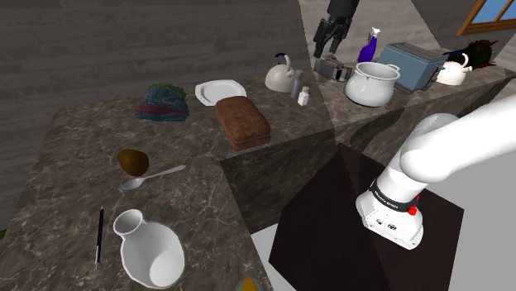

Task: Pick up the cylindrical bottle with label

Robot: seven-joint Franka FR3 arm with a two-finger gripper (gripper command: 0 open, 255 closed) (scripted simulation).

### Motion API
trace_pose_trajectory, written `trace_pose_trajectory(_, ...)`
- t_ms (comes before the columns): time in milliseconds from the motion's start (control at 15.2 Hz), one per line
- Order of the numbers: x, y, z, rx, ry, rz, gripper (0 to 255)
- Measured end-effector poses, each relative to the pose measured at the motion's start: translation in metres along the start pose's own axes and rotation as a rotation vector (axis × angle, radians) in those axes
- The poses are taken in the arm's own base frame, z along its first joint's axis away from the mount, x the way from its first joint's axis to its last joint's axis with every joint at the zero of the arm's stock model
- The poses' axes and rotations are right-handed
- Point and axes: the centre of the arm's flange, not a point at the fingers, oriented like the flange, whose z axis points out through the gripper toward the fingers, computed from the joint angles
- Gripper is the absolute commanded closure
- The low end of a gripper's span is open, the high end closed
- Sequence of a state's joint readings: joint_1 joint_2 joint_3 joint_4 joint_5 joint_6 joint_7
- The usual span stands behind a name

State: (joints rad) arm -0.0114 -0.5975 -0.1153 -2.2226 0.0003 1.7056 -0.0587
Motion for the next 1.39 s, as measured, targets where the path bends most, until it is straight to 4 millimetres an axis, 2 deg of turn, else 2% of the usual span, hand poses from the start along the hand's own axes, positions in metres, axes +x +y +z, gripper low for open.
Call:
trace_pose_trajectory(792,0.112,0.088,0.08,-0.028,-0.056,0.056,0)
trace_pose_trajectory(1056,0.141,0.119,0.106,-0.037,-0.076,0.075,0)
trace_pose_trajectory(1386,0.188,0.16,0.14,-0.049,-0.1,0.099,0)
